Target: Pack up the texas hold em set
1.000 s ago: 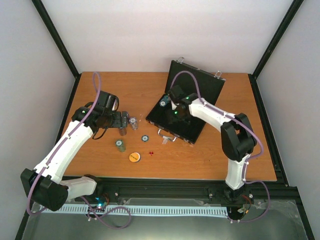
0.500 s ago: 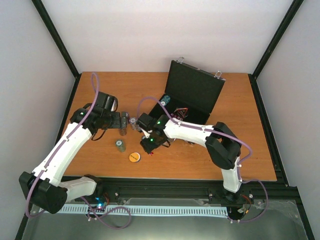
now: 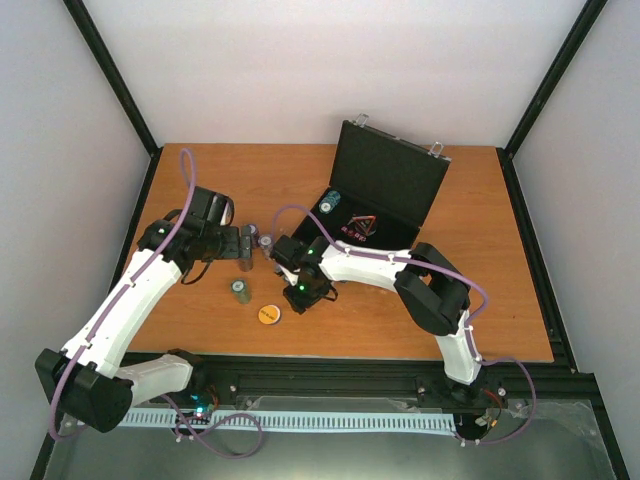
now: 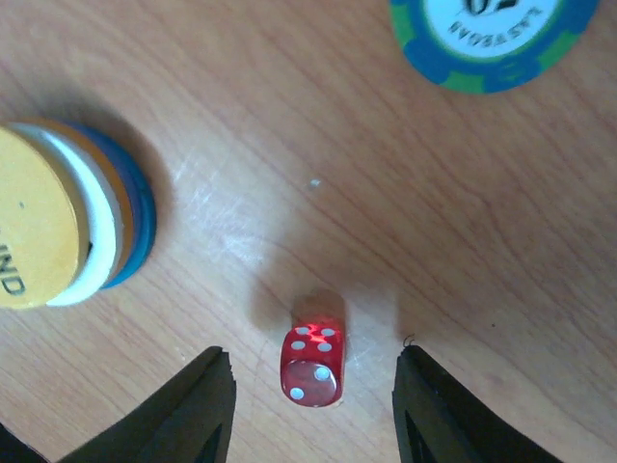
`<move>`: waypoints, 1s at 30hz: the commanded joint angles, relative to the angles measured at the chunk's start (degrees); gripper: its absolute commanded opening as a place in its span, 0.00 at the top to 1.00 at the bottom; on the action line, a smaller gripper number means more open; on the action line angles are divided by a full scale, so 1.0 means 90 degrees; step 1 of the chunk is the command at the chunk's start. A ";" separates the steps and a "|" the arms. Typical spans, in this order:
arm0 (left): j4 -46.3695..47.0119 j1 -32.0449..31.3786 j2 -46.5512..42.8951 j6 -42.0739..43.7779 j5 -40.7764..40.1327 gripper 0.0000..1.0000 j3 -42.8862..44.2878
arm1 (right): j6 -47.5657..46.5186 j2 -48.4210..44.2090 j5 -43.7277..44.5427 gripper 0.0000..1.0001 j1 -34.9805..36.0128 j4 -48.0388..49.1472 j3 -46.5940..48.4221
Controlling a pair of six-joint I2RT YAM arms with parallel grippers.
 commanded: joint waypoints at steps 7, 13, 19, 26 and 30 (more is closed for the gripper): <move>0.0048 0.0013 -0.0049 -0.0028 0.0003 0.00 -0.0021 | -0.0037 0.0070 -0.0200 0.55 0.0040 0.0051 -0.0372; 0.0064 0.0014 -0.0011 -0.0056 0.0033 0.00 -0.0004 | -0.0046 0.0100 -0.0192 0.66 0.0040 0.0127 -0.0466; 0.0070 0.0013 -0.0018 -0.0081 0.0072 0.00 0.0031 | -0.0098 0.0155 -0.0194 0.78 0.0040 0.0149 -0.0403; 0.0028 0.0013 -0.0084 -0.0131 0.0053 0.00 0.0009 | -0.0069 0.0048 0.0030 0.87 0.0035 0.0125 -0.0321; 0.0012 0.0013 -0.0124 -0.0129 0.0033 0.00 0.0003 | -0.0006 -0.0314 0.0407 0.87 -0.0010 0.0025 -0.0190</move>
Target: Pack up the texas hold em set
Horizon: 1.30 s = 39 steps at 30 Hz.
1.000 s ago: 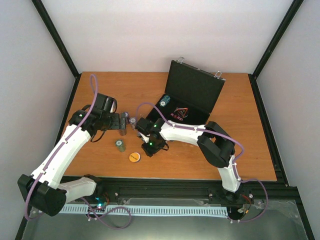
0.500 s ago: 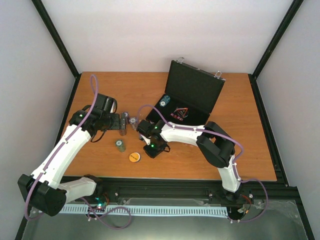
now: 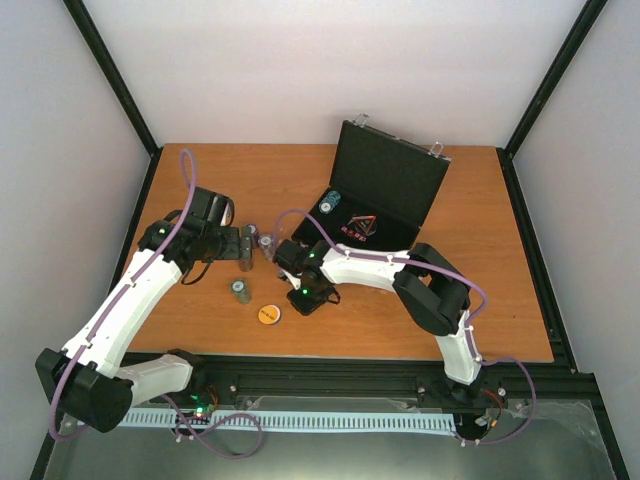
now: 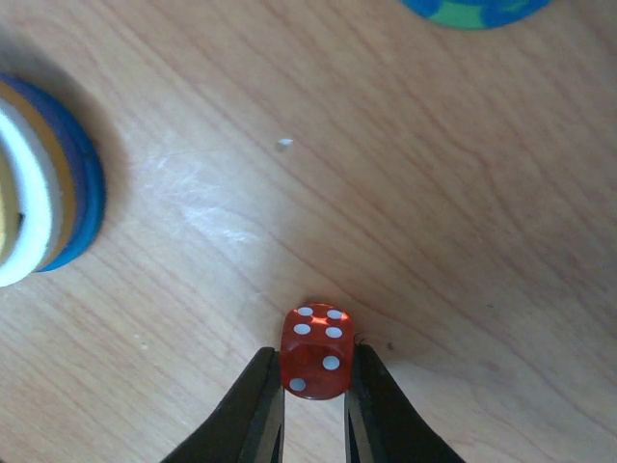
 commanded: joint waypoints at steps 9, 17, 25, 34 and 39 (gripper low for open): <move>0.0067 0.0013 -0.0129 -0.0122 0.0061 0.00 -0.0025 | 0.0285 -0.1047 0.1208 0.88 -0.0670 -0.0380 0.0228; 0.0058 0.0015 -0.0096 -0.0095 0.0063 0.00 -0.0046 | 0.0151 -0.1066 0.1507 0.89 -0.2205 -0.0021 -0.0163; 0.0035 0.0013 0.0081 -0.0083 0.0045 0.00 0.0021 | -0.0002 -0.0405 0.1574 0.90 -0.2996 0.0408 0.0159; 0.0103 0.0013 0.0305 -0.0045 0.0011 0.00 0.0040 | -0.0164 0.0008 0.1794 0.91 -0.3117 0.0466 0.0384; 0.0139 0.0014 0.0480 0.0015 0.0020 0.00 0.0135 | -0.0198 0.0181 0.1773 0.91 -0.3201 0.0446 0.0476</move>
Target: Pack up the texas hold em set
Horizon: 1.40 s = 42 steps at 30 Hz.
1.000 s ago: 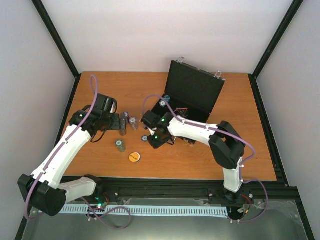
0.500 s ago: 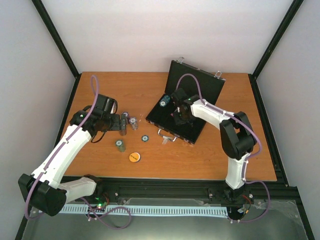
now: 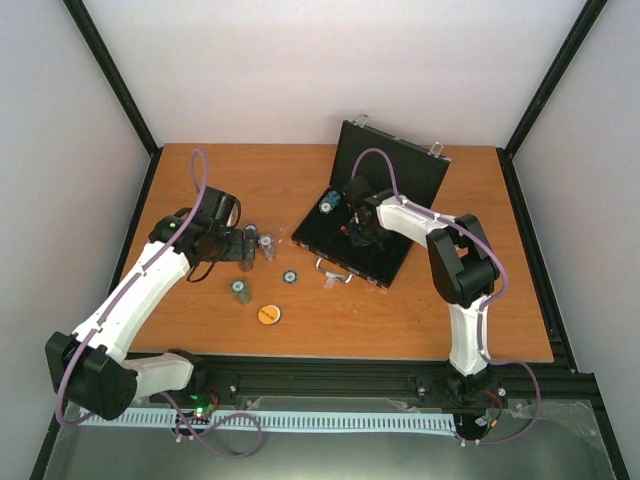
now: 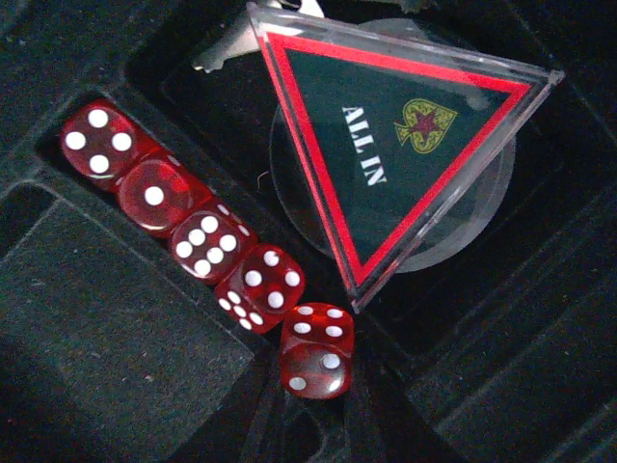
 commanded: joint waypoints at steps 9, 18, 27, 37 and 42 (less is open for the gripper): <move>0.0179 0.0013 0.0282 0.0148 0.0001 0.00 0.0298 | -0.0096 0.0301 0.0111 0.83 -0.0135 0.0073 0.0164; 0.0175 0.0013 0.0255 0.0173 -0.0033 0.00 0.0308 | -0.0094 -0.0029 0.0154 0.56 -0.0137 -0.0089 0.0259; 0.0182 0.0015 0.0124 0.0108 0.0006 0.00 0.0197 | -0.0033 -0.0720 0.0063 0.52 -0.0137 -0.0279 0.0350; 0.0139 0.0013 0.0097 0.0064 0.0012 0.00 0.0152 | -0.0052 -0.0337 -0.0794 0.51 -0.0136 -0.0085 0.0574; 0.0122 0.0013 0.0135 0.0045 -0.0013 0.00 0.0171 | 0.0006 -0.0090 -0.0892 0.50 -0.0166 0.0044 0.0580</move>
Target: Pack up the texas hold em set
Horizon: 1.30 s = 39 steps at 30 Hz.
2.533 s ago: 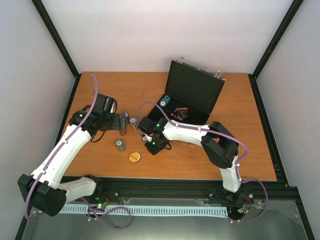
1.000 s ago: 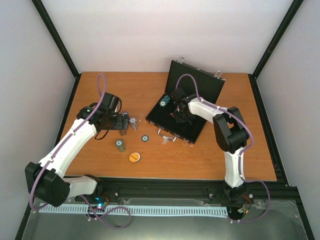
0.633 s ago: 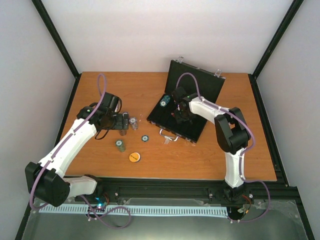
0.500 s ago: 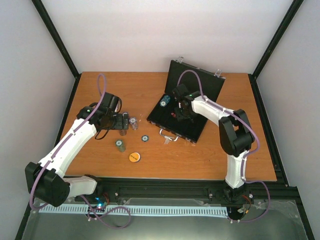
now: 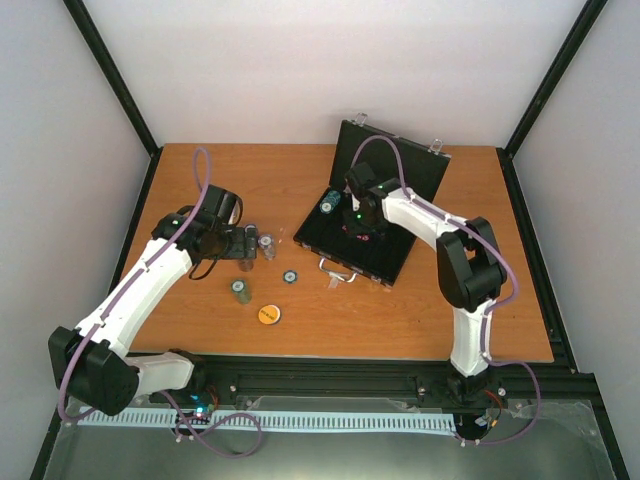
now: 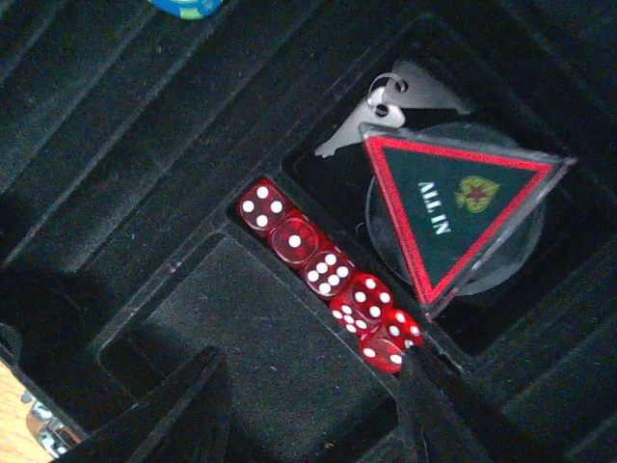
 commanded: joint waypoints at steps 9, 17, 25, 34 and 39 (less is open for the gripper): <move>0.0044 0.0013 -0.0005 -0.0014 -0.0028 0.00 0.0113 | 0.0144 0.0544 -0.0301 0.51 -0.0145 0.0082 -0.0055; 0.0073 0.0008 0.0042 0.0042 -0.0013 0.00 0.0141 | 0.0219 0.0519 -0.0219 0.51 -0.0189 0.0196 -0.0390; 0.0066 0.0018 -0.0020 0.0073 -0.0028 0.00 0.0124 | 0.0143 -0.0014 -0.0450 0.51 -0.0186 0.0339 -0.0273; 0.0094 0.0013 -0.0024 0.0092 -0.0023 0.00 0.0114 | 0.0128 0.0025 -0.0789 0.51 -0.0177 0.0157 0.0081; 0.0094 0.0013 -0.0006 0.0076 -0.0018 0.00 0.0093 | 0.0053 0.0413 -0.1124 0.51 -0.0177 0.0160 0.0254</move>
